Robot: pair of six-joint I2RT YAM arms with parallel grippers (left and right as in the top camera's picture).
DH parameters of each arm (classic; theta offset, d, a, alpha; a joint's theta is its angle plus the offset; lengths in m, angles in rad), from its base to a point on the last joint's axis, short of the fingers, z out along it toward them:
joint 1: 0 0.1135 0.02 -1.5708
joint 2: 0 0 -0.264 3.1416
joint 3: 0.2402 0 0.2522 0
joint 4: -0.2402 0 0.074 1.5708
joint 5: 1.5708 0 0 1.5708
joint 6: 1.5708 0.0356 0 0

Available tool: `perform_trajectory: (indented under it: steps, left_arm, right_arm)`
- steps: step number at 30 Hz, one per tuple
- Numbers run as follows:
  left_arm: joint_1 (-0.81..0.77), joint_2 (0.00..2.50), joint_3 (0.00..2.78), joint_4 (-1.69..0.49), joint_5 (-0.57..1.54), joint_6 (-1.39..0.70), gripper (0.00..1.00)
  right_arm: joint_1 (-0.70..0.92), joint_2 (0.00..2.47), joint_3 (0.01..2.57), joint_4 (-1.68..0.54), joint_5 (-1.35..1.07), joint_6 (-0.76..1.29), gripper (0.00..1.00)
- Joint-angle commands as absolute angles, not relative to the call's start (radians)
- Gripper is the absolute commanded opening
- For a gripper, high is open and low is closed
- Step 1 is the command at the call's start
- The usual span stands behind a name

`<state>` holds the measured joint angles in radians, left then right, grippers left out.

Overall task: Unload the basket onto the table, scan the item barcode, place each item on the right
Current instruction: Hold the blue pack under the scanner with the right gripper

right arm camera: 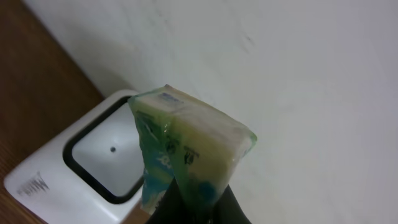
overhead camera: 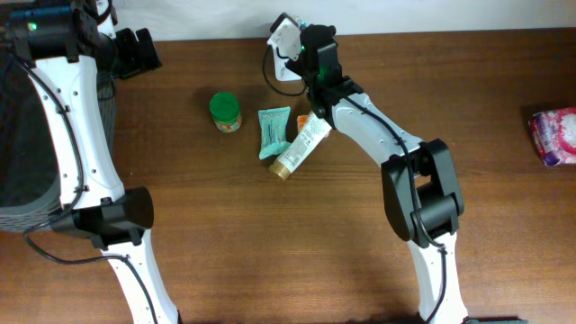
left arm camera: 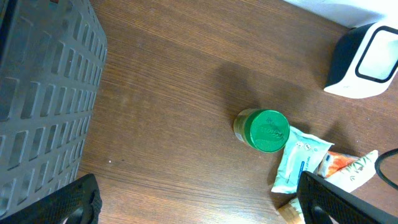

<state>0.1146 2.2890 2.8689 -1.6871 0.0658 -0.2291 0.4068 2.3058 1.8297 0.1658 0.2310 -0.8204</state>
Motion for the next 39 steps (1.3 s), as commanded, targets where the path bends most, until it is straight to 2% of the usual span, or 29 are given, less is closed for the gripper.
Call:
perform_trajectory:
  steps: [1,6,11,13,17,19,21,24,32,34,36,39]
  left_arm:
    - [0.118,2.253,2.881,-1.688,0.056,-0.231,0.99]
    - [0.118,2.253,2.881,-1.688,0.056,-0.231,0.99]
    - [0.118,2.253,2.881,-1.688,0.056,-0.231,0.99]
    - [0.118,2.253,2.881,-1.688,0.056,-0.231,0.99]
    - [0.118,2.253,2.881,-1.688,0.056,-0.231,0.99]
    - [0.118,2.253,2.881,-1.688,0.056,-0.231,0.99]
    - [0.118,2.253,2.881,-1.688,0.056,-0.231,0.99]
    - [0.118,2.253,2.881,-1.688,0.056,-0.231,0.99]
    - [0.118,2.253,2.881,-1.688,0.056,-0.231,0.99]
    - [0.118,2.253,2.881,-1.688,0.056,-0.231,0.99]
    - [0.118,2.253,2.881,-1.688,0.056,-0.231,0.99]
    - [0.118,2.253,2.881,-1.688,0.056,-0.231,0.99]
  right_arm:
    - [0.407,2.343,1.839,0.175,0.21,-1.069,0.04]
    - [0.414,2.376,1.839,0.181,0.183,-1.037,0.04]
    - [0.405,2.376,1.845,0.304,0.186,-0.725,0.04]
    - [0.405,2.376,1.863,0.305,0.158,-0.69,0.04]
    - [0.391,2.376,1.936,0.299,0.075,-0.491,0.04]
    - [0.364,2.376,1.979,0.207,0.078,-0.424,0.04]
    - [0.344,2.376,1.98,0.131,0.079,-0.466,0.04]
    - [0.344,2.376,1.98,0.058,0.149,-0.64,0.04]
    - [0.359,2.424,1.98,0.027,0.117,-0.649,0.04]
    - [0.359,2.424,1.98,0.065,0.133,-0.582,0.04]
    - [0.348,2.403,1.998,0.106,0.192,-0.431,0.04]
    - [0.276,2.346,2.067,0.006,0.191,-0.18,0.04]
